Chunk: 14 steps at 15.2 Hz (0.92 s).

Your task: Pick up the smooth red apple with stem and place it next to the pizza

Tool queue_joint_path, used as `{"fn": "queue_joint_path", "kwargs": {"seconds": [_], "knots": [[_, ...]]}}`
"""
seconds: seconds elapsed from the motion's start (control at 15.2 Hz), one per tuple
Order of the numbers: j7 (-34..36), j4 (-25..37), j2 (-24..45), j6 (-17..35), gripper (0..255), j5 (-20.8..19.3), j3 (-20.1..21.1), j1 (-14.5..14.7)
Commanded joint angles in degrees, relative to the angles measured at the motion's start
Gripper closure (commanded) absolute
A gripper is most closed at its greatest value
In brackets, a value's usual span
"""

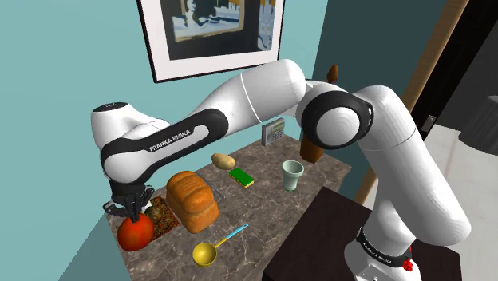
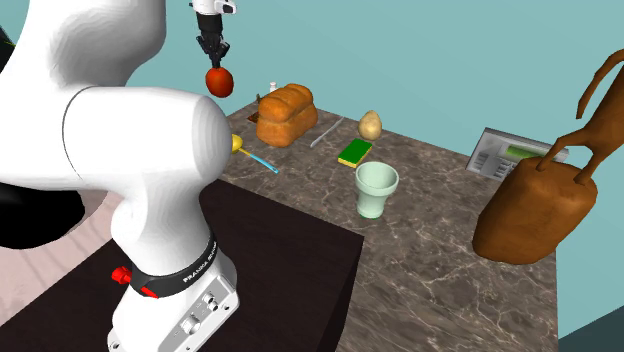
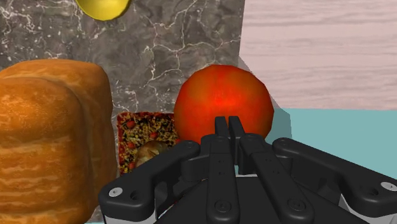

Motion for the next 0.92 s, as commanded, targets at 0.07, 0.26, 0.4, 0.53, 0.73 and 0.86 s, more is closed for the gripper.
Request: {"fn": "queue_joint_path", "kwargs": {"seconds": [0.07,0.26,0.4,0.53,0.73,0.86], "knots": [[0.0,-0.5,1.0,1.6,255,-0.1,-0.1,0.1],[-0.1,-1.1,2.1,3.2,255,-0.2,-0.2,0.1],[-0.1,-1.4,2.9,4.3,255,-0.3,-0.3,0.2],[-0.2,-1.6,3.7,5.3,255,-0.4,-0.3,0.2],[-0.2,-1.9,4.9,6.8,255,-0.5,-0.4,0.3],[-0.3,-2.0,5.8,7.8,255,-0.6,-0.5,0.4]]}}
